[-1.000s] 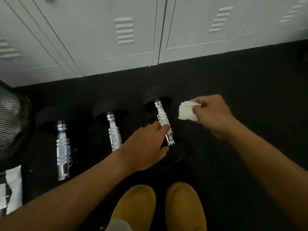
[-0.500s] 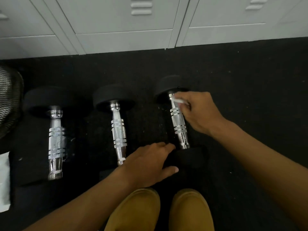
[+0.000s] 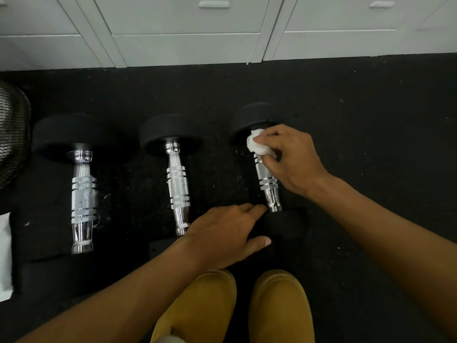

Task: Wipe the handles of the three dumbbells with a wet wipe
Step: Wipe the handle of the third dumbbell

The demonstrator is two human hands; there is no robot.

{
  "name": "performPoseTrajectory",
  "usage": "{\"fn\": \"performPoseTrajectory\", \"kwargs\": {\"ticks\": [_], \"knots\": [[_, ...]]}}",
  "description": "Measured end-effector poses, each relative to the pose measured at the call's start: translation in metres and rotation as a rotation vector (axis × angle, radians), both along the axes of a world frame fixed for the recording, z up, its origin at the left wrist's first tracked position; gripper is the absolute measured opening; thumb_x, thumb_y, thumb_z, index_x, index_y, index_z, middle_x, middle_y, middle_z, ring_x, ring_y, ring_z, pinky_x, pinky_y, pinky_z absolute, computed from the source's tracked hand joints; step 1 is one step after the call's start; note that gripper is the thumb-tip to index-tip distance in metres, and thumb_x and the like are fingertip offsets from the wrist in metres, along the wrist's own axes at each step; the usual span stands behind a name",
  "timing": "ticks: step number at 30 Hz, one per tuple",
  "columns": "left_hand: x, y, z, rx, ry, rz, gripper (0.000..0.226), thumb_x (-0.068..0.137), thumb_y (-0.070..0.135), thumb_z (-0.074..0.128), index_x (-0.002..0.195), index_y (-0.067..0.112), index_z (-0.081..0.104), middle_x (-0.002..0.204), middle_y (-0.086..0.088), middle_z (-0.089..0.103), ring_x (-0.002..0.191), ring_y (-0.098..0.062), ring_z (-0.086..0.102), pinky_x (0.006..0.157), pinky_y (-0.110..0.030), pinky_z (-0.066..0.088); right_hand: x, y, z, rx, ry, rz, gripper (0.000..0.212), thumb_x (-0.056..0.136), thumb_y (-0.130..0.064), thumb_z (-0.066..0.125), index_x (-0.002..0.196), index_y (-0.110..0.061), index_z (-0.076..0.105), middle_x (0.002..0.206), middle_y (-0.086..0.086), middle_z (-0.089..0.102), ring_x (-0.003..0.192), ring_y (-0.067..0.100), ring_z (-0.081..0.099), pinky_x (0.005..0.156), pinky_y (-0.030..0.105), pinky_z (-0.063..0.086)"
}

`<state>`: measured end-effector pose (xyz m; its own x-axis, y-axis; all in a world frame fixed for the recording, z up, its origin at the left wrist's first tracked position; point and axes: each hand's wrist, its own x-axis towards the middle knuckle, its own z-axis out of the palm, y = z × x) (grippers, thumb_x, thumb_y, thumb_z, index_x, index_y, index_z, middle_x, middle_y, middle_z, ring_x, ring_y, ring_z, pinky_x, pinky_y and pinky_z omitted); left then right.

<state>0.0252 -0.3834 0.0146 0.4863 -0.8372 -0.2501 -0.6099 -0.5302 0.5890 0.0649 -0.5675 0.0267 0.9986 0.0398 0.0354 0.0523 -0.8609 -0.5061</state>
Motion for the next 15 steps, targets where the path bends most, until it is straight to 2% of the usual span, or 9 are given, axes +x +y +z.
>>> {"fn": "performPoseTrajectory", "kwargs": {"ticks": [5, 8, 10, 12, 15], "knots": [[0.0014, 0.0009, -0.0004, 0.007, 0.036, -0.004, 0.061, 0.092, 0.058, 0.036, 0.142, 0.024, 0.026, 0.134, 0.002, 0.05, 0.112, -0.018, 0.054, 0.089, -0.038, 0.047, 0.0028, -0.0056, -0.0071, -0.085, 0.093, 0.022, 0.024, 0.079, -0.007, 0.068, 0.102, -0.003, 0.071, 0.111, 0.012, 0.056, 0.099, 0.023, 0.056, 0.085, 0.027, 0.046], [0.0014, 0.0003, -0.0016, 0.026, 0.019, -0.016, 0.062, 0.092, 0.058, 0.035, 0.142, 0.024, 0.026, 0.134, 0.0, 0.05, 0.113, -0.019, 0.053, 0.089, -0.04, 0.047, -0.0001, -0.0067, -0.0074, -0.148, 0.127, 0.083, 0.025, 0.081, -0.004, 0.063, 0.105, -0.002, 0.068, 0.113, 0.013, 0.053, 0.1, 0.024, 0.053, 0.084, 0.025, 0.042], [0.0006, 0.0008, -0.0018, 0.024, 0.002, -0.023, 0.061, 0.092, 0.058, 0.035, 0.141, 0.023, 0.027, 0.133, 0.0, 0.051, 0.112, -0.02, 0.054, 0.089, -0.041, 0.047, 0.0016, -0.0052, -0.0044, -0.165, 0.129, 0.116, 0.029, 0.079, -0.003, 0.063, 0.108, 0.001, 0.065, 0.112, 0.014, 0.054, 0.102, 0.024, 0.053, 0.084, 0.018, 0.036], [0.0006, 0.0016, -0.0023, 0.019, -0.008, -0.019, 0.061, 0.092, 0.059, 0.034, 0.141, 0.023, 0.026, 0.134, 0.0, 0.05, 0.112, -0.02, 0.054, 0.088, -0.041, 0.047, 0.0061, -0.0049, -0.0022, -0.161, 0.114, 0.067, 0.032, 0.078, -0.007, 0.066, 0.108, 0.002, 0.065, 0.112, 0.015, 0.055, 0.101, 0.024, 0.053, 0.081, 0.014, 0.033], [0.0001, 0.0013, -0.0019, 0.012, -0.017, -0.016, 0.062, 0.091, 0.059, 0.034, 0.142, 0.024, 0.026, 0.135, 0.001, 0.049, 0.112, -0.019, 0.054, 0.088, -0.04, 0.047, 0.0095, -0.0029, -0.0051, -0.137, 0.086, -0.013, 0.027, 0.079, -0.009, 0.067, 0.104, 0.002, 0.067, 0.111, 0.014, 0.055, 0.1, 0.023, 0.054, 0.079, 0.016, 0.035]]}}
